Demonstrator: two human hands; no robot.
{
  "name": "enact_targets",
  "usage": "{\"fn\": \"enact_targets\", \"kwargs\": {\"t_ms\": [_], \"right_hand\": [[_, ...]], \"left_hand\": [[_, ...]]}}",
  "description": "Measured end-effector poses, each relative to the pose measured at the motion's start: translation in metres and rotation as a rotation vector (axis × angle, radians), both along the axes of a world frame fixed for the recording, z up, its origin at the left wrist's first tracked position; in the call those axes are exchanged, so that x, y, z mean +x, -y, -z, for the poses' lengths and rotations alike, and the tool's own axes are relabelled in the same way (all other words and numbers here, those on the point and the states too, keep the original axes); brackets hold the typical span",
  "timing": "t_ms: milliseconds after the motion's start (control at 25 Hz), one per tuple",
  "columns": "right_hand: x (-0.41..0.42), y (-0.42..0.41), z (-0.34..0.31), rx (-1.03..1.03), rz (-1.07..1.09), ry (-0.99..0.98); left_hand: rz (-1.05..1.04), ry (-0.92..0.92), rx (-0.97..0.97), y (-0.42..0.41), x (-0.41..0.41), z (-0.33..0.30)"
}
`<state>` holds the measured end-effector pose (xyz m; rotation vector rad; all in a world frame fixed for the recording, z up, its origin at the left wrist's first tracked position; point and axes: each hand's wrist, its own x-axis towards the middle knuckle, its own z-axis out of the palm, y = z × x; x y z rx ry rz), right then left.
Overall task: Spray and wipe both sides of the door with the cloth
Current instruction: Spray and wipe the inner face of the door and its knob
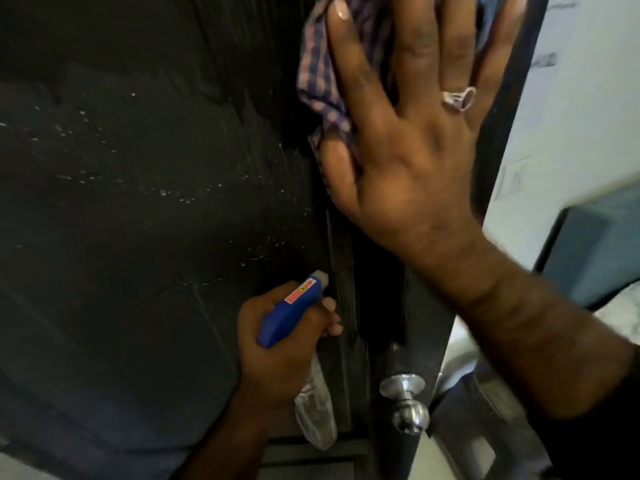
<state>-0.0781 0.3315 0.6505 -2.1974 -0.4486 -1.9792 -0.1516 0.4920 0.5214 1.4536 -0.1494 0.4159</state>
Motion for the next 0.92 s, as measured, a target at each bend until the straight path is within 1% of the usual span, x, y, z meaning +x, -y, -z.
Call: {"fn": "enact_targets", "kwargs": {"t_ms": [40, 80, 160, 200, 240, 280, 360, 440, 520, 560, 600, 640, 680, 800, 840, 880, 920], "right_hand": [[-0.001, -0.005, 0.004, 0.012, 0.005, -0.014], [-0.005, -0.006, 0.024, -0.015, -0.001, -0.043], [-0.016, -0.002, 0.093, -0.125, -0.04, -0.149], [-0.021, 0.002, 0.127, -0.197, -0.049, -0.191], [-0.023, 0.011, 0.154, -0.266, -0.023, -0.212], [-0.022, 0.017, 0.166, -0.318, 0.009, -0.212], [-0.019, 0.014, 0.143, -0.35, 0.039, -0.186], [-0.016, -0.004, 0.077, -0.203, 0.03, -0.121], [-0.008, -0.018, 0.002, -0.037, 0.058, -0.058], [-0.006, -0.025, -0.023, 0.013, 0.071, -0.041], [-0.006, -0.031, -0.032, 0.044, 0.07, -0.04], [-0.008, -0.033, -0.022, 0.051, 0.057, -0.049], [-0.011, -0.034, 0.007, 0.03, 0.04, -0.083], [-0.029, -0.029, 0.132, -0.104, -0.015, -0.264], [-0.032, -0.022, 0.152, -0.173, 0.016, -0.28], [-0.028, -0.015, 0.148, -0.214, 0.028, -0.272], [-0.023, -0.012, 0.128, -0.226, 0.024, -0.24]], "left_hand": [[-0.012, 0.034, 0.031, -0.003, 0.0, -0.005], [-0.016, 0.07, 0.099, -0.008, 0.0, -0.01], [-0.021, 0.131, 0.271, -0.022, 0.0, -0.014], [-0.029, 0.15, 0.308, -0.03, -0.002, -0.015], [-0.023, 0.15, 0.304, -0.033, -0.003, -0.014], [-0.025, 0.145, 0.263, -0.036, -0.006, -0.015], [-0.013, 0.13, 0.156, -0.042, -0.012, -0.02], [0.009, 0.111, 0.111, -0.047, -0.017, -0.029], [0.055, 0.108, 0.121, -0.049, -0.022, -0.048], [0.083, 0.119, 0.14, -0.049, -0.022, -0.057], [0.106, 0.138, 0.166, -0.049, -0.022, -0.066], [0.116, 0.149, 0.174, -0.047, -0.022, -0.075], [0.117, 0.164, 0.179, -0.047, -0.021, -0.08], [0.113, 0.138, 0.187, -0.056, -0.012, -0.085], [0.118, 0.106, 0.188, -0.06, -0.004, -0.085], [0.147, 0.057, 0.176, -0.064, 0.0, -0.086], [0.181, 0.005, 0.173, -0.068, 0.004, -0.083]]}}
